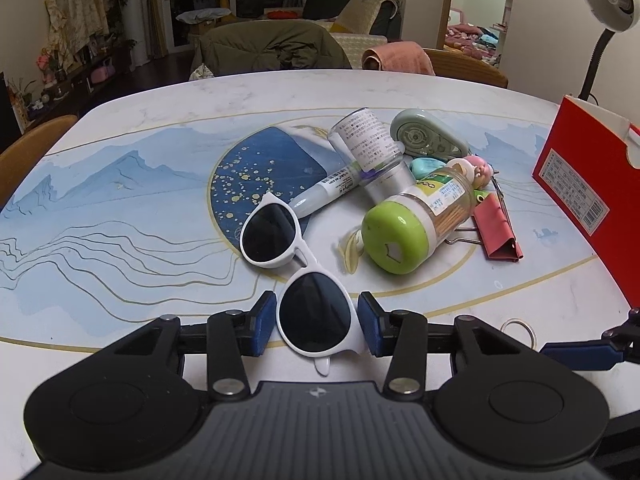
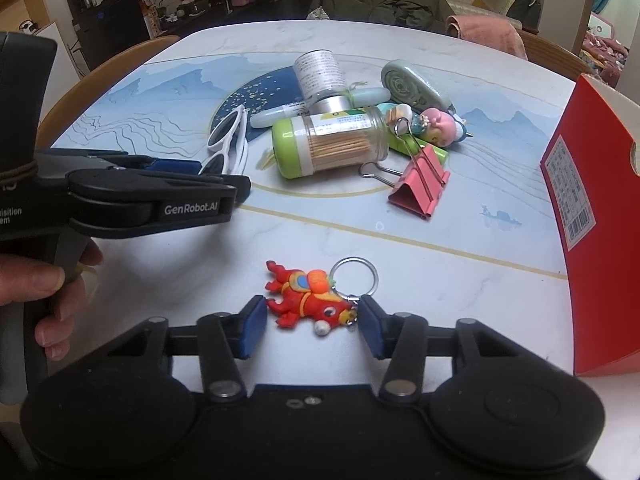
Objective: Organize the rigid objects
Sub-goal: 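Grasp the white sunglasses with the left tool while the right tool grasps the red keychain, then carry the red keychain into the shoebox with the right tool and release it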
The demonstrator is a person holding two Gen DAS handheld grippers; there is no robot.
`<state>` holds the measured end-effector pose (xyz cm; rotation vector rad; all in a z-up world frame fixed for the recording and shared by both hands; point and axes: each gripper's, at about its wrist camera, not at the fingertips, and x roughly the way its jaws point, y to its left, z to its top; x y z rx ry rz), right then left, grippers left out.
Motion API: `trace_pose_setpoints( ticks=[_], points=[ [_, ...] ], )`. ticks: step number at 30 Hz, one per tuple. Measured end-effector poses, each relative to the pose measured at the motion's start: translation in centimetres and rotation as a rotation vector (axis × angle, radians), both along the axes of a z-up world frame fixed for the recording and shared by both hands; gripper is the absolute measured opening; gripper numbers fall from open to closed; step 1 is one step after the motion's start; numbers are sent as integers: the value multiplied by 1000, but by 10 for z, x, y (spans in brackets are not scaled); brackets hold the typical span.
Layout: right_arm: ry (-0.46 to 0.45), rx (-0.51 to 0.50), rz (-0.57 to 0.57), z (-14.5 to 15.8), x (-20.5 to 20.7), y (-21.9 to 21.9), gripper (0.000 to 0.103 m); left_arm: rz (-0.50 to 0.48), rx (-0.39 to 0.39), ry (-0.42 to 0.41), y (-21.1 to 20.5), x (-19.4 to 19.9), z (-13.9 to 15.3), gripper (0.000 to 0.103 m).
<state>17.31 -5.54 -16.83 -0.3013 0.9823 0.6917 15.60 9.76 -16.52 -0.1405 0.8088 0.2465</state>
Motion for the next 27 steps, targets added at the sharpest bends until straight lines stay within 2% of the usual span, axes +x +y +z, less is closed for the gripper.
trace_pose_setpoints(
  ticks=[8,27],
  points=[
    [-11,24,-34,11,1,-13,47,-30,63,-23,-7,-12,13,43],
    [-80,116,-105,80,-5,-72,46,-43,50,-82,-10,-44,60,43]
  ],
)
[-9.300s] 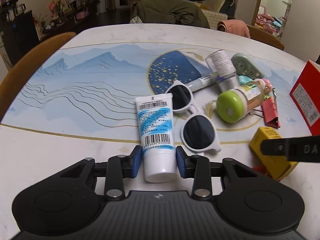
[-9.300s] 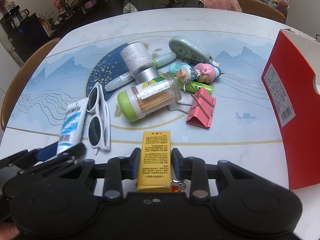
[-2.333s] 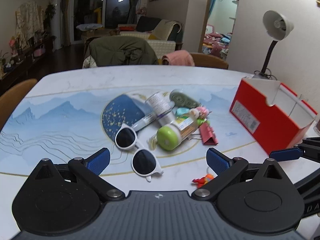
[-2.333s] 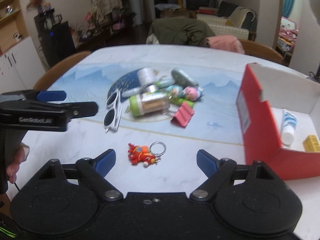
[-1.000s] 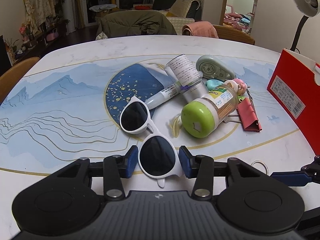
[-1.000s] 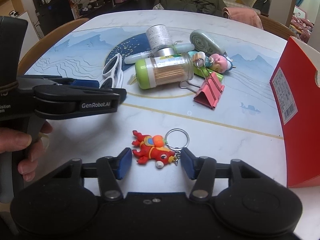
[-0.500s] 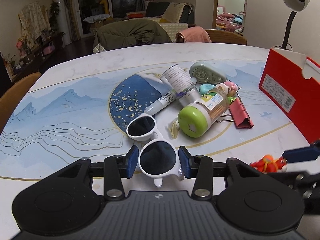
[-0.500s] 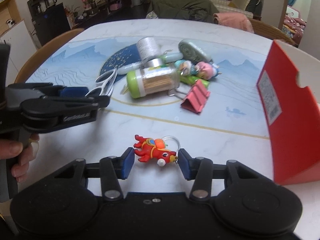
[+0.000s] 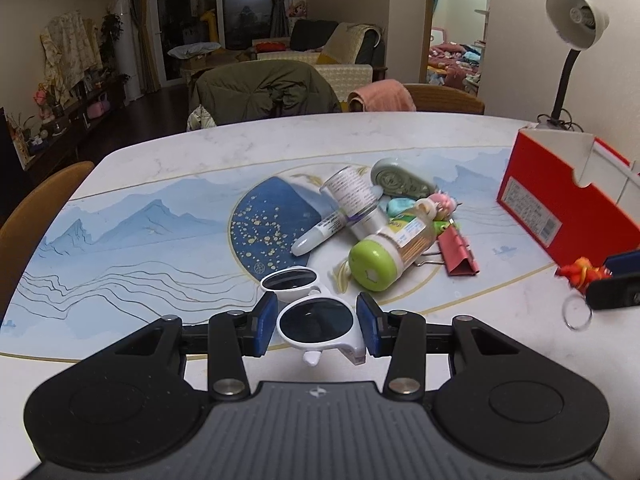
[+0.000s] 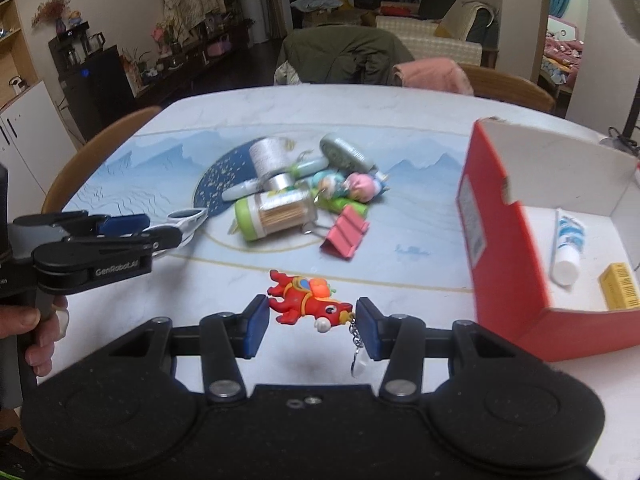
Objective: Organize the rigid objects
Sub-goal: 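Carry the red keychain into the shoebox with the right tool and release it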
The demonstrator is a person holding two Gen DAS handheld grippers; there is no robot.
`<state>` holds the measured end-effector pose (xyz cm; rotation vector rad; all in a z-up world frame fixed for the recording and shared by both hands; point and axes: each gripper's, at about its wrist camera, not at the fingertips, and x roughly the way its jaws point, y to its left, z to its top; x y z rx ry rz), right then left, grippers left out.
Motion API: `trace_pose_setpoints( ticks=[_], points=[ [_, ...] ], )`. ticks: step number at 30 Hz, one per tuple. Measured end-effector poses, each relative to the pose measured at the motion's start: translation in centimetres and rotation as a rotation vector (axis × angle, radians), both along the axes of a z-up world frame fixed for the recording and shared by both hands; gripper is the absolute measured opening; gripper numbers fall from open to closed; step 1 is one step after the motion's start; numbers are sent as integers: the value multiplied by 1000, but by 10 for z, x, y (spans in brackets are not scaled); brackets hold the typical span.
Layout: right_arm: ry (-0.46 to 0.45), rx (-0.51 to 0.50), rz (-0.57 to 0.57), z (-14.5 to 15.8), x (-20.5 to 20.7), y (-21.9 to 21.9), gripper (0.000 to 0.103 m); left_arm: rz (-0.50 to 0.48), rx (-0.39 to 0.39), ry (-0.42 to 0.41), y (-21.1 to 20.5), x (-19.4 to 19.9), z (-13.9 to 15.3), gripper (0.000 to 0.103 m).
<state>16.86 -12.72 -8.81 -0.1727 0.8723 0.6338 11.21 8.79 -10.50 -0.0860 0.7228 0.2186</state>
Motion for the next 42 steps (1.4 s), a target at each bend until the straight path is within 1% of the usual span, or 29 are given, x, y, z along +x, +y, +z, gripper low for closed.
trace_pose_setpoints(
  ticks=[6,11,18,25,26,27,29,31,33,36,38,42],
  points=[
    [-33,10,-25,23,6,-23,46,-29,-11,-25,-11,-2,23,43],
    [-68,22,-50,41,20,-44,46,-71,-7,-61,-30,9,46,43],
    [-108,53,-104,60,49,-78,46,-139,16,-113,-63,38,79,43],
    [-123,55,-167,67,89,-116,46,-209,-12,-116,-111,76,93,43],
    [-122,54,-176,67,94,-122,46,-224,-14,-115,-119,82,94,43],
    [-121,52,-186,67,99,-127,46,-237,-17,-116,-128,88,96,39],
    [-118,48,-200,65,110,-139,46,-265,-25,-109,-144,100,97,19],
    [-121,40,-212,63,119,-149,46,-290,-42,-103,-159,112,96,19],
    [-120,30,-221,59,127,-160,46,-316,-32,-90,-172,123,93,18],
    [-110,18,-230,54,136,-176,46,-294,-57,-69,-174,134,89,18],
    [-106,22,-226,52,140,-186,46,-274,-62,-37,-172,136,83,18],
    [-95,36,-217,49,148,-200,46,-264,-67,24,-169,125,60,18]
  ],
)
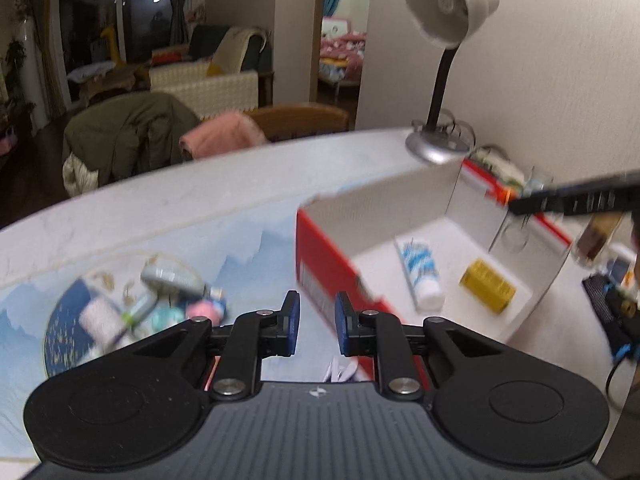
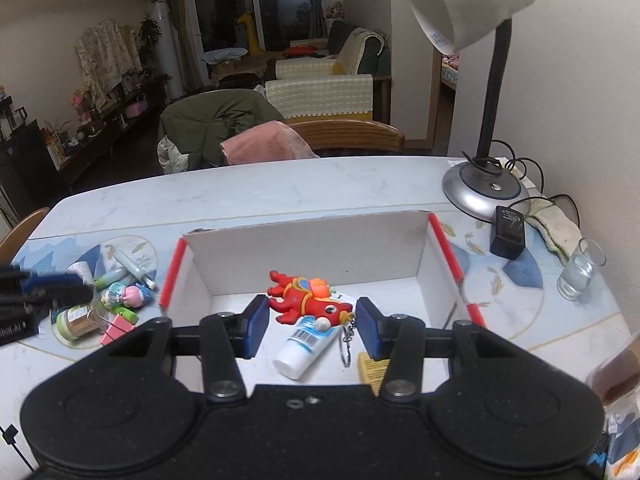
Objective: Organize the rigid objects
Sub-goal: 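Carry the red keychain into the shoebox with the right tool and release it, then carry the white sunglasses over the shoebox with the left tool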
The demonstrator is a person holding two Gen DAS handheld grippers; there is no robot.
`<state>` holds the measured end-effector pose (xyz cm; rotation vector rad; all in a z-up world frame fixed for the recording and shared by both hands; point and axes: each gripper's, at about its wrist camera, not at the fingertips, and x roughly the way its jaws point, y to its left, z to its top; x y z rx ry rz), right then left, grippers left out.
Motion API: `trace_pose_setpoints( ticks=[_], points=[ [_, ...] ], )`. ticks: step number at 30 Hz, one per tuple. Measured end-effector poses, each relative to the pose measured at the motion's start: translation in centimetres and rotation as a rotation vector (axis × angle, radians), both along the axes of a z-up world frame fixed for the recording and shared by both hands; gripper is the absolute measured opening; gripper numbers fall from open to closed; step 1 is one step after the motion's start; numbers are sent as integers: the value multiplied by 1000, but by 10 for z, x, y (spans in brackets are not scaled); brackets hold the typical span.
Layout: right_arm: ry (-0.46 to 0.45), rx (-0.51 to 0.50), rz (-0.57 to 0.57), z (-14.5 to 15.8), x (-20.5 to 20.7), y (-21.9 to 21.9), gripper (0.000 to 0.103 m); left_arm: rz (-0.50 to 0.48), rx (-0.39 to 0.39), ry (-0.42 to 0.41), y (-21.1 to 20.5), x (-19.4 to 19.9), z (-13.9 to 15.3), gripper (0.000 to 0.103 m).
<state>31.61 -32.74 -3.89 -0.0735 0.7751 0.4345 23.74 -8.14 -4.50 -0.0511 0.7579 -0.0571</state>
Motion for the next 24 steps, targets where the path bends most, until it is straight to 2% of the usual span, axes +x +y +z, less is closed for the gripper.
trace_pose_setpoints(
  ticks=[5,7,8,9,10,11,13,18,22,24],
  points=[
    [17,14,17,-6,9,-8,47,35,-40,79,5,-11,-31,19],
    [23,19,29,-8,12,-8,47,20,-59,103,5,-17,-42,27],
    [24,18,33,-9,12,-9,47,12,-62,117,4,-20,-48,40],
    [25,18,36,-9,13,-9,47,4,-58,130,3,-23,-53,61],
    [28,20,38,-10,14,-9,47,-2,-50,136,1,-27,-58,70],
    [31,20,41,-11,15,-9,47,-9,-42,138,-1,-30,-63,73],
    [34,19,41,-12,16,-9,47,-38,-27,165,-8,-34,-75,73],
    [45,18,39,-17,19,-10,47,-86,72,199,-27,-40,-103,73],
    [51,12,32,-19,18,-11,47,-59,54,212,-24,-38,-113,73],
    [52,10,29,-20,18,-11,47,-67,57,204,-25,-37,-113,64]
  ],
)
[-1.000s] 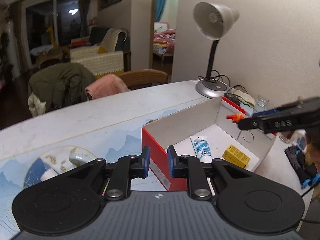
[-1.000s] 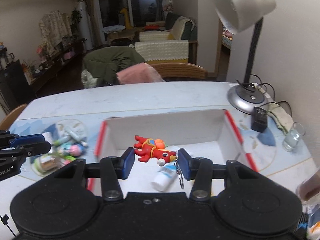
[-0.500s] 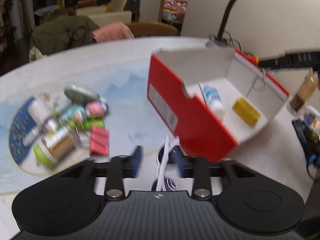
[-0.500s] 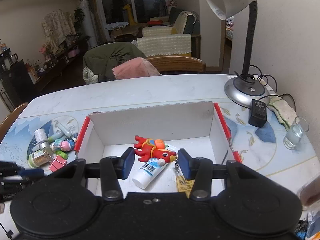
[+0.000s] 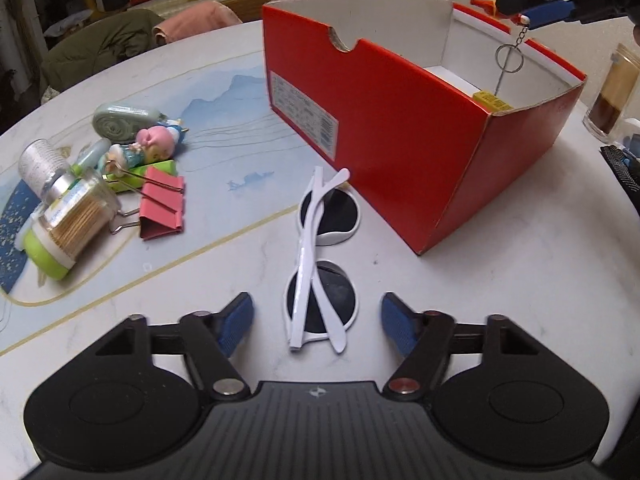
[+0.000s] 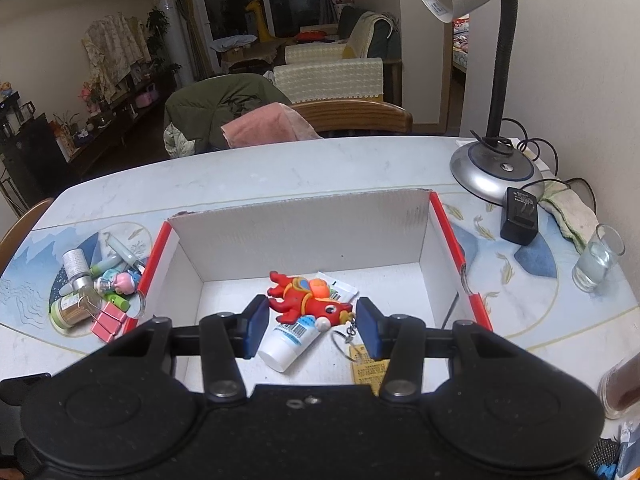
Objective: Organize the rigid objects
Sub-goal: 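Carry the white sunglasses over the shoebox with the left tool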
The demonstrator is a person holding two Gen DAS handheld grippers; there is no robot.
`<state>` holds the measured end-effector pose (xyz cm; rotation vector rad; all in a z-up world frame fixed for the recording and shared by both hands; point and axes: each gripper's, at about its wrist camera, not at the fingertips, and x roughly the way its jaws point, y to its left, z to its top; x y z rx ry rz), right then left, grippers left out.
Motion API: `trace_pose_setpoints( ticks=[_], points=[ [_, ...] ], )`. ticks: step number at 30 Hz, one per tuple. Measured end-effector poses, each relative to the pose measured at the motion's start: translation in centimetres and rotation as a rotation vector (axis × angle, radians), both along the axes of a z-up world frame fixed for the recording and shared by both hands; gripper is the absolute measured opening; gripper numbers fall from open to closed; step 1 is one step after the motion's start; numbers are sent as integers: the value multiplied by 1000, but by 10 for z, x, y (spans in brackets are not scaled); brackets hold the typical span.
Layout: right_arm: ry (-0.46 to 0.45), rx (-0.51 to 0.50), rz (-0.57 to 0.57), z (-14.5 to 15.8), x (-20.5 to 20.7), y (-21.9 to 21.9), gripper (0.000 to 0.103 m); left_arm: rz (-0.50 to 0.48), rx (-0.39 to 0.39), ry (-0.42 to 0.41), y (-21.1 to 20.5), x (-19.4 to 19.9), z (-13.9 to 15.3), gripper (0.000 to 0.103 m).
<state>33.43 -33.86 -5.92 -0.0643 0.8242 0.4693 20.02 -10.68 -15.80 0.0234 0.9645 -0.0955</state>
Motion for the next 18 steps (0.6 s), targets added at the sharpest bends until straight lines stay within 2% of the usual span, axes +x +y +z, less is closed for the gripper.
trace_pose_setpoints(
  ticks=[4,6,7,14,18],
  points=[
    [4,-3,-8,-2,0,-1,47,-5,7,-17,-2,1,0,56],
    [5,-4,-12,-2,0,-1,47,-2,9,-26,-2,3,0,42],
    [5,-3,-13,-2,0,-2,47,0,9,-29,-1,3,1,41],
    [4,-3,-13,-2,0,-2,47,12,29,-40,-2,5,2,40],
    [2,-6,-16,-2,1,-3,47,39,15,-64,5,4,10,40]
  ],
)
